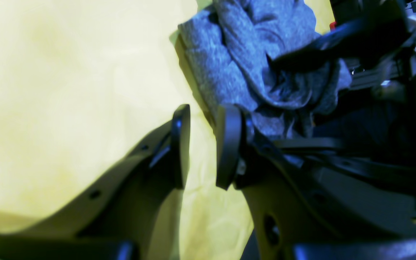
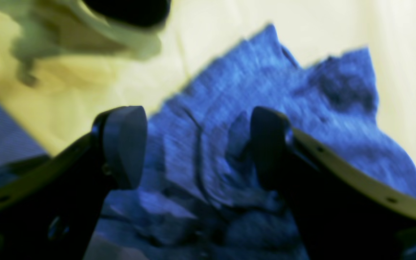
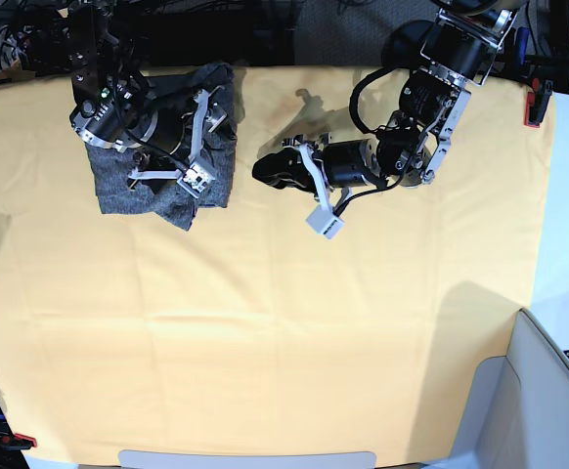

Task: Fold the T-shirt properly
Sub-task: 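Grasp the stack's end with the right gripper and fold it over, then smooth and tuck the folded stack's edges with the right gripper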

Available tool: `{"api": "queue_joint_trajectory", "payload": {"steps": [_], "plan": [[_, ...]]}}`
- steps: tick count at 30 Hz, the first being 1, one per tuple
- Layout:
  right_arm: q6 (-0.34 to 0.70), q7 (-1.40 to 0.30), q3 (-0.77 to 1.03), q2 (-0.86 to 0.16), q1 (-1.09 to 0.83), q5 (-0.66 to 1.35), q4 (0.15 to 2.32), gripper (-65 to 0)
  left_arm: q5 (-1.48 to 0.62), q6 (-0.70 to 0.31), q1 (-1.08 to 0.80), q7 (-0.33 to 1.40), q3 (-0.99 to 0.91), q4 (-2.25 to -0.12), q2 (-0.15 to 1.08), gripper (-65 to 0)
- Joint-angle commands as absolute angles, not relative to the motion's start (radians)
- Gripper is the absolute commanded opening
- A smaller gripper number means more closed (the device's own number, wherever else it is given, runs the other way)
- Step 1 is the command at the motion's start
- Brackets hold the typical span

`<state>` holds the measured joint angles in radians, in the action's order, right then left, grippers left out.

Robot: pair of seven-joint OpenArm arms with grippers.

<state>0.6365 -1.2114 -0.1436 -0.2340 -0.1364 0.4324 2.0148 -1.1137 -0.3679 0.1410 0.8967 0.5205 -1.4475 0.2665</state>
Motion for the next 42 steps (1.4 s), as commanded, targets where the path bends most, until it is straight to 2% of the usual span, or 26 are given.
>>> {"api": "queue_joint_trajectory", "payload": {"steps": [1, 5, 12, 15, 16, 18, 20, 22, 29, 35, 38, 42], "plan": [[0.642, -1.194, -0.137, -0.237, -0.113, 0.470, 2.034, -19.8, -1.138, -0.381, 0.159, 0.895, 0.513, -1.466, 0.269, -52.1], [0.639, -1.194, -0.122, -0.243, -0.048, 0.507, 2.034, -19.8, -1.138, -0.381, 0.159, 0.895, 0.513, -1.478, 0.269, -52.1], [0.639, -1.194, 0.147, -0.239, 0.001, 0.507, 2.028, -19.9, -1.138, -0.381, 0.157, 0.895, 0.512, -1.517, 0.269, -52.1], [0.639, -1.199, 0.183, -0.248, -0.025, 0.507, 2.029, -22.2, -1.135, -0.381, 0.142, 0.895, 0.510, -1.520, 0.271, -52.1], [0.639, -1.199, 0.185, -0.251, -0.051, 0.507, 2.029, -26.3, -1.135, -0.381, 0.137, 0.894, 0.496, -1.520, 0.271, -52.1], [0.636, -1.199, 0.185, -0.257, -0.081, 0.507, 2.028, -39.3, -1.135, -0.381, 0.119, 0.894, 0.470, -1.520, 0.271, -52.1], [0.587, -1.199, 0.183, -0.257, -0.110, 0.506, 2.028, -53.0, -1.135, -0.381, 0.105, 0.894, 0.456, -1.520, 0.269, -52.1], [0.532, -1.194, 0.182, -0.259, -0.133, 0.506, 2.029, -63.9, -1.135, -0.381, 0.104, 0.894, 0.456, -1.520, 0.269, -52.1], [0.380, -1.194, 0.183, -0.277, -0.143, 0.506, 2.029, -65.0, -1.135, -0.381, 0.084, 0.895, 0.432, -1.520, 0.269, -52.1], [0.208, -1.199, 0.173, -0.280, -0.166, 0.506, 2.026, -65.0, -1.135, -0.381, 0.073, 0.895, 0.432, -1.520, 0.269, -52.1], [0.154, -1.199, 0.085, -0.306, -0.177, 0.506, 2.026, -65.0, -1.135, -0.381, 0.073, 0.895, 0.432, -1.520, 0.271, -52.1], [0.142, -1.199, -0.062, -0.358, -0.188, 0.510, 2.029, -65.0, -1.135, -0.381, 0.073, 0.895, 0.432, -1.520, 0.271, -52.1]]}}
